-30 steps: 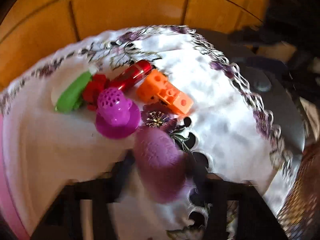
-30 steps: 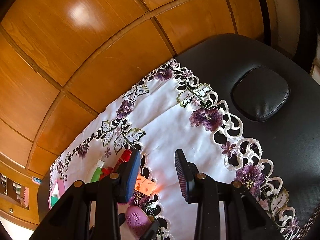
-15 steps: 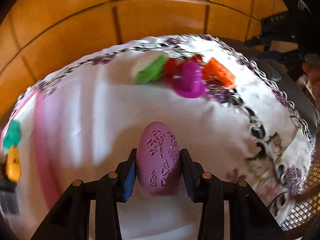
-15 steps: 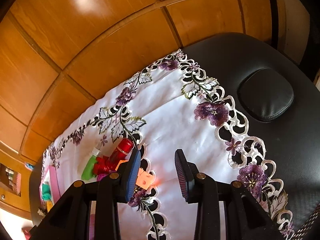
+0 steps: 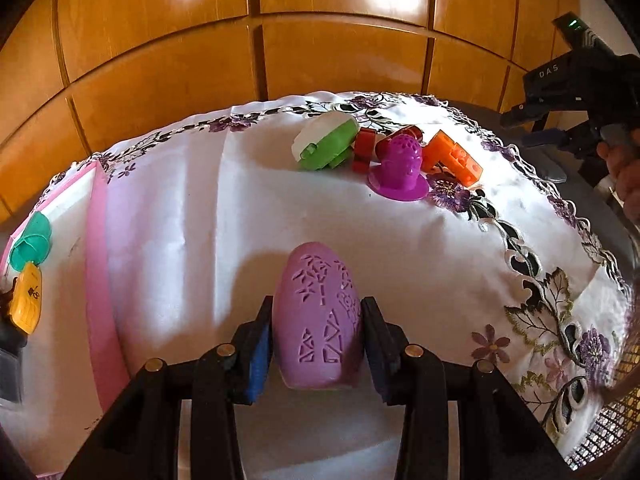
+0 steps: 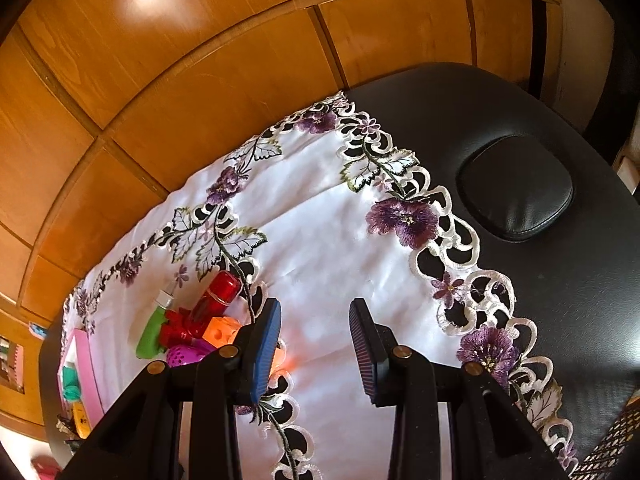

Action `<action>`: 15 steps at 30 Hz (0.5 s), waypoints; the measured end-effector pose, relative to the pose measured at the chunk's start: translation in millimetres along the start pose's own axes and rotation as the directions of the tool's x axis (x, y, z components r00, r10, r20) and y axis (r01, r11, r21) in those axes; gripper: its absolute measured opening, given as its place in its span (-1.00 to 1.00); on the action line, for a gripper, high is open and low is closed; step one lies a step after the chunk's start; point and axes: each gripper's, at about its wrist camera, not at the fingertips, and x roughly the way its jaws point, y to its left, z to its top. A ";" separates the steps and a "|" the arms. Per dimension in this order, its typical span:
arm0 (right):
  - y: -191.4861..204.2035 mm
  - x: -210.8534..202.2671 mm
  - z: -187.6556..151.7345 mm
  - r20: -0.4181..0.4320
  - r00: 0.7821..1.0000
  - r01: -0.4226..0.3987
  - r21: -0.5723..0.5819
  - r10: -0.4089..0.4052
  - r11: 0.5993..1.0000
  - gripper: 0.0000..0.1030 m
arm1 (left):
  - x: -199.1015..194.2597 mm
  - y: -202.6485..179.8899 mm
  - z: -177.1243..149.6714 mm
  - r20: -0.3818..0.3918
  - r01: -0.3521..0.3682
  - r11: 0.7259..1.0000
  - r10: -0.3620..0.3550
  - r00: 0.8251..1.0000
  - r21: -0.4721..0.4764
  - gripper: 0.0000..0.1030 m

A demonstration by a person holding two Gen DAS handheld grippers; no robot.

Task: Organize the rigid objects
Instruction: 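Lift the lilac egg and carry it over the tray with the left gripper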

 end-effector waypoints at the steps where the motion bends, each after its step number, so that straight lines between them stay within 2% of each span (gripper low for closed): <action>1: 0.8 0.8 -0.3 -0.002 1.000 0.006 -0.006 -0.006 1.000 -0.32 | -0.1 -0.1 -0.1 0.002 0.000 1.000 0.000 1.000 0.001 -0.18; 15: 5.1 11.9 -2.3 -0.030 0.998 0.055 -0.045 -0.057 0.997 -0.32 | -1.2 1.0 -1.6 0.013 0.016 1.000 -0.016 1.000 -0.007 -0.20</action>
